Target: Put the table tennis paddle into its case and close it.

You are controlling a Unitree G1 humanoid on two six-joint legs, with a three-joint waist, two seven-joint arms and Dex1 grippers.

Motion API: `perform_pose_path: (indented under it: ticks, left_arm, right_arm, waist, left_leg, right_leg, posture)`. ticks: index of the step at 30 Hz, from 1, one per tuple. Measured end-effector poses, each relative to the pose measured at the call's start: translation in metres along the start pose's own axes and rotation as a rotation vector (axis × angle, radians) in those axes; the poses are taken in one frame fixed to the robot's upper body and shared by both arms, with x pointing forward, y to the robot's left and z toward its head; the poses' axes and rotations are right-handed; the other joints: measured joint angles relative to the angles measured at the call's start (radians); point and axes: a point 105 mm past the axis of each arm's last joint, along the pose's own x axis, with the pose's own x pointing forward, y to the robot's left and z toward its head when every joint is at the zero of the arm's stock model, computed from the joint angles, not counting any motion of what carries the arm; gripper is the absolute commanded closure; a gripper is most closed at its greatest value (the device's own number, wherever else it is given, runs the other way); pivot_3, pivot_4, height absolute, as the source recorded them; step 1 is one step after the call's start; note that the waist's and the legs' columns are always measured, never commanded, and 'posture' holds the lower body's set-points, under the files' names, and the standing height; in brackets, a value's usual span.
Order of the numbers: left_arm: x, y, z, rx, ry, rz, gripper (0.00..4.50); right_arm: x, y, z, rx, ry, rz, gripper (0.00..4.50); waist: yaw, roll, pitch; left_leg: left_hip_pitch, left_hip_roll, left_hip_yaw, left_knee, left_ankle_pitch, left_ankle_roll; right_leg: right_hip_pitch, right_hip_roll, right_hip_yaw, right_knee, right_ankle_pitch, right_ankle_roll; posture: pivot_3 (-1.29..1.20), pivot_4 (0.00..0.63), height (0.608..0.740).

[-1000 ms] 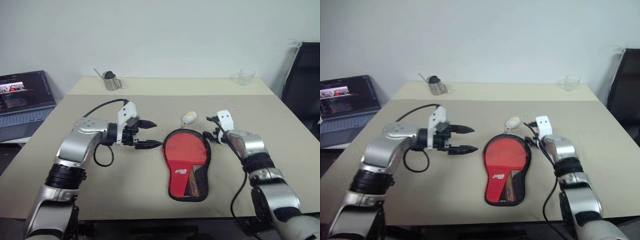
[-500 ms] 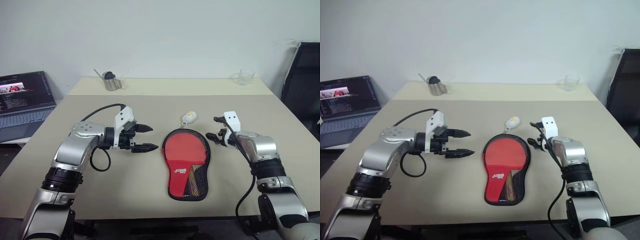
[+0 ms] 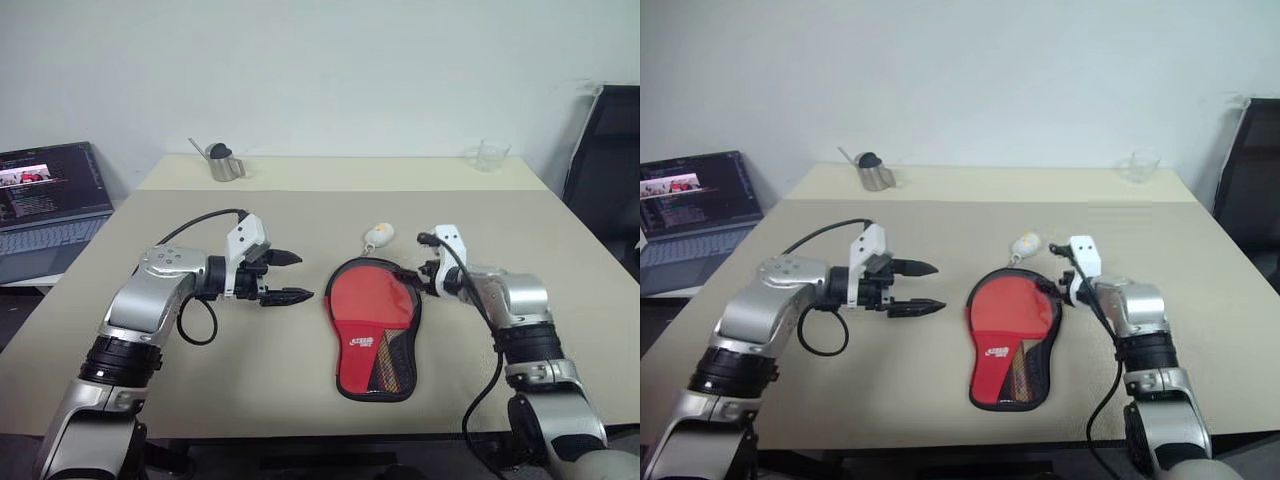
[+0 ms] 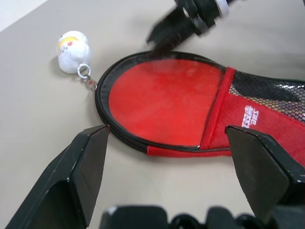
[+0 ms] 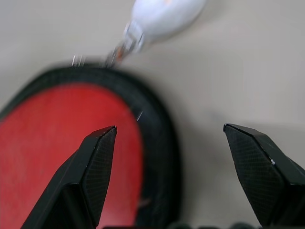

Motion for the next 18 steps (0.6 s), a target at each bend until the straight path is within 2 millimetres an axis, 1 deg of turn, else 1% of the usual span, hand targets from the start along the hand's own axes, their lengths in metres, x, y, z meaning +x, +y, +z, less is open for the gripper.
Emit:
perform_pose_path:
  ticks: [3, 6, 13, 18]
  left_arm:
    - [0.0, -0.001, -0.002, -0.003, 0.002, 0.0, 0.24]
    - [0.0, -0.002, -0.003, -0.004, 0.004, -0.002, 0.24]
    - [-0.001, -0.002, -0.004, 0.0, 0.013, 0.014, 0.24]
    - [-0.001, -0.002, -0.004, 0.0, 0.013, 0.018, 0.24]
  right_arm:
    - [0.001, 0.001, 0.0, -0.008, -0.003, 0.0, 1.18]
    - [0.003, 0.003, 0.0, -0.015, -0.013, 0.002, 2.21]
    - [0.003, -0.007, 0.002, -0.015, -0.022, -0.039, 4.46]
    - [0.003, -0.006, 0.002, -0.026, -0.021, -0.037, 4.46]
  waist:
    - [-0.001, 0.0, 0.0]
    - [0.0, 0.0, 0.0]
    - [-0.001, 0.0, 0.0]
    - [-0.002, 0.0, 0.0]
  left_leg:
    - [0.0, 0.0, 0.0, 0.0, 0.0, 0.0]
    - [0.0, 0.001, -0.001, 0.0, 0.0, 0.0]
    - [0.001, 0.001, 0.0, 0.001, 0.0, 0.0]
    - [0.001, 0.001, 0.0, 0.0, 0.0, 0.0]
  right_leg:
    - [0.0, 0.0, 0.0, 0.0, 0.0, 0.0]
    - [0.0, 0.0, -0.001, 0.001, 0.0, 0.0]
    - [0.0, 0.0, 0.0, 0.001, 0.0, 0.0]
    - [0.0, 0.0, 0.0, 0.001, 0.0, 0.0]
  posture:
    - [0.0, 0.15, 0.74]
    - [0.0, 0.15, 0.74]
    - [0.0, 0.15, 0.74]
    - [0.0, 0.15, 0.74]
